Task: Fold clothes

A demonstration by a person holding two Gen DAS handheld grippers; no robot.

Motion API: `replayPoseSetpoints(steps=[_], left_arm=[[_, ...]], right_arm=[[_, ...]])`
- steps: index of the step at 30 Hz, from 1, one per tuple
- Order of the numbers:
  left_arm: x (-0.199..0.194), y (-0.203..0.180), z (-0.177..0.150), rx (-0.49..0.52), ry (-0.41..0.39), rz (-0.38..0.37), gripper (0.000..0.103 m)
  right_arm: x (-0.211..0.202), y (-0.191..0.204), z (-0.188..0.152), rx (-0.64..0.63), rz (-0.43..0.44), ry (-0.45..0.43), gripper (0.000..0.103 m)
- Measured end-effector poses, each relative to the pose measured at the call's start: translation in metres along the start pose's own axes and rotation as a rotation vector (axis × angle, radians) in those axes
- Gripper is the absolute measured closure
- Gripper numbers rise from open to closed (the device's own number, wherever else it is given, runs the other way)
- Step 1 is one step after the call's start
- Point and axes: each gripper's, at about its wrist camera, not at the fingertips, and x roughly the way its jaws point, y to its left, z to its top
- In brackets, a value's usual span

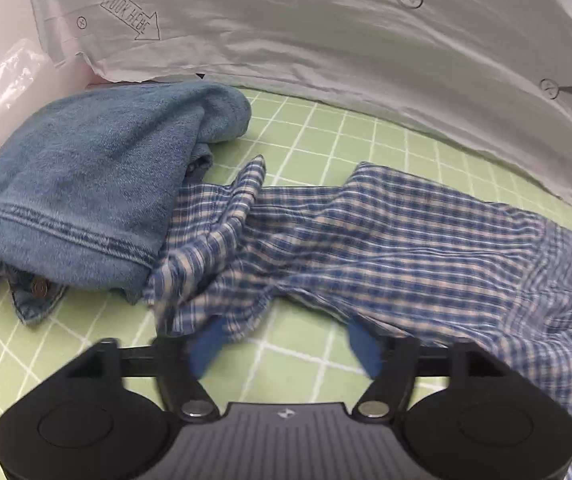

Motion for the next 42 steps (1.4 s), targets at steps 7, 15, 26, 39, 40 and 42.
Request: replayPoseSetpoints(steps=[7,15,26,39,40,42], left_arm=[[-0.052,-0.014,-0.047,0.003,0.005,-0.062,0.016],[-0.107,-0.026,-0.111,0.023,0.014,-0.08,0.009],[-0.153,-0.049,-0.179,0.112,0.04,-0.074,0.008],[-0.167,-0.117,-0.199,0.188,0.069,-0.081,0.007],[-0.166,-0.123,-0.201,0.189,0.076,-0.083,0.007],[-0.166,-0.137,-0.203,0.2,0.082,-0.096,0.007]], right_arm=[[-0.071,-0.012,-0.092,-0.006,0.135,0.033,0.009],[-0.101,-0.028,-0.136,0.004,0.25,0.054,0.014],[-0.12,-0.023,-0.182,-0.115,0.45,0.108,0.083],[-0.112,-0.103,-0.179,-0.025,0.476,0.048,0.102],[-0.11,-0.111,-0.178,-0.021,0.461,0.042,0.102],[-0.103,-0.13,-0.176,-0.007,0.435,0.04,0.102]])
